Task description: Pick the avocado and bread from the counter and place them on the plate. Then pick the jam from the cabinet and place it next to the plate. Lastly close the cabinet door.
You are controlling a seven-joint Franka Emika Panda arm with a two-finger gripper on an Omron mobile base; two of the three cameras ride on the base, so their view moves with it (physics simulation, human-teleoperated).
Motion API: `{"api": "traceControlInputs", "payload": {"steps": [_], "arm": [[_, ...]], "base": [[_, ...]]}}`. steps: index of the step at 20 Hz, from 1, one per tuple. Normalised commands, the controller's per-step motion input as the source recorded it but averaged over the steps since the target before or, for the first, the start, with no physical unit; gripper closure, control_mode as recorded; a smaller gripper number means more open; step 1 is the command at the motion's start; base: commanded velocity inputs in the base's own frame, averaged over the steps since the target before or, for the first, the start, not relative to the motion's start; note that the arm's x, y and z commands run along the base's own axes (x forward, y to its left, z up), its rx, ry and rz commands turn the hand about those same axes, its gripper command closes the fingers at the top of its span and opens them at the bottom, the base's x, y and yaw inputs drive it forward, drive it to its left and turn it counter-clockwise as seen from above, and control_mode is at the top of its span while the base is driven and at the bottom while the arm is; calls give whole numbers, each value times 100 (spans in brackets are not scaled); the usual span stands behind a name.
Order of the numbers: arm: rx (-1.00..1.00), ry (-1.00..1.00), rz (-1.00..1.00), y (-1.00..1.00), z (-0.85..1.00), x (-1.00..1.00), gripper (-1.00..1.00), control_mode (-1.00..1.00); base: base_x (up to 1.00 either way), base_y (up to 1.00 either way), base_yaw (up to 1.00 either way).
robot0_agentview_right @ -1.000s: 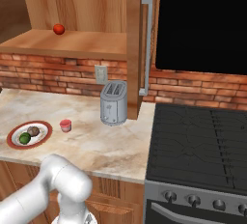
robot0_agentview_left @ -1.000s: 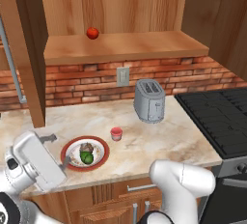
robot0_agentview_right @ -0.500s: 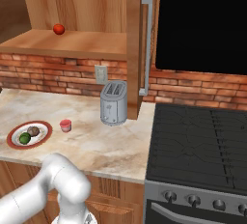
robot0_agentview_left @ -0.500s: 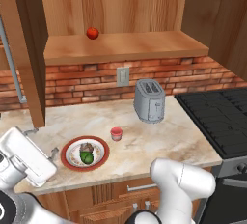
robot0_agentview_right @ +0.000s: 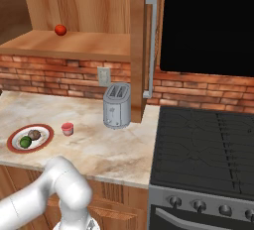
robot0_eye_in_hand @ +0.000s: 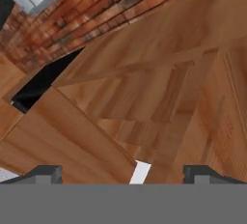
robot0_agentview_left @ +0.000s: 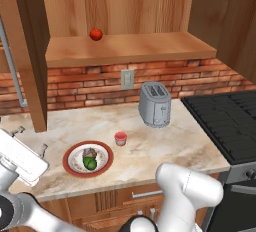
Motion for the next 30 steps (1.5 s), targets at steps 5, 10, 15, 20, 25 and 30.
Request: {"api": "traceControlInputs", "payload": {"steps": [5, 10, 15, 20, 25, 30], "arm": [[-13, 9, 0, 25, 12, 30, -100, -100], [-9, 3, 0, 17, 26, 22, -100, -100], [-8, 0, 0, 12, 33, 15, -100, -100], [-5, 0, -1, 0, 33, 2, -100, -100], [-1, 0, -4, -7, 33, 0, -100, -100], [0, 0, -1, -26, 44, 0, -100, -100]], "base": [[0, 0, 0], [0, 0, 0], [0, 0, 0], [0, 0, 0], [0, 0, 0], [0, 0, 0]]}}
